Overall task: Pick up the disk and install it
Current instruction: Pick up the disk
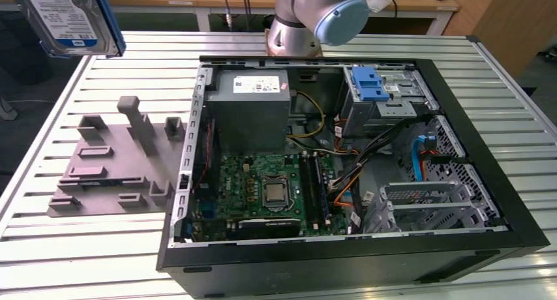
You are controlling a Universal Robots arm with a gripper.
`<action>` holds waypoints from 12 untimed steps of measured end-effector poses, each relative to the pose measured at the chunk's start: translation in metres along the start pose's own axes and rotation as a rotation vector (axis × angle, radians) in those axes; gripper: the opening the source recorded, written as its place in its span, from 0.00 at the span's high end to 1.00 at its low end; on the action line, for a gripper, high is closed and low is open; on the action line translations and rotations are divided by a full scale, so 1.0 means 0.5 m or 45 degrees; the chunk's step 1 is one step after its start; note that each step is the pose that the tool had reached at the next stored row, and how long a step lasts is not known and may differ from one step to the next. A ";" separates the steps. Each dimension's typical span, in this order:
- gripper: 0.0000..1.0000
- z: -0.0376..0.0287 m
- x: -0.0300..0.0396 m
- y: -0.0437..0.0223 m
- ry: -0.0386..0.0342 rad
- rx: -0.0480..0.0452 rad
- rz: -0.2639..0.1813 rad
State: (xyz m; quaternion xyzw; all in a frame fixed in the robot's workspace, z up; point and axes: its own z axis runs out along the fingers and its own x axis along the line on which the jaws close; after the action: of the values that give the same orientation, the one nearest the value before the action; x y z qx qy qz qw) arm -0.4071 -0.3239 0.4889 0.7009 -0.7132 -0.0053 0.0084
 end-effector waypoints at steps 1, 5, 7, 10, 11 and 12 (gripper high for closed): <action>0.64 0.000 0.000 -0.001 0.0000 0.000 0.000; 0.64 0.000 0.000 -0.004 0.0000 0.000 0.000; 0.64 0.000 0.000 -0.006 0.0001 0.000 0.000; 0.64 0.000 0.000 -0.008 0.0000 0.000 0.000; 0.64 0.000 0.000 -0.009 0.0000 0.000 0.000; 0.64 0.000 0.000 -0.010 0.0000 0.000 0.000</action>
State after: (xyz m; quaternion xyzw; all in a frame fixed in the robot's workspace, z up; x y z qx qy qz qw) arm -0.4022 -0.3240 0.4889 0.7009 -0.7132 -0.0053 0.0084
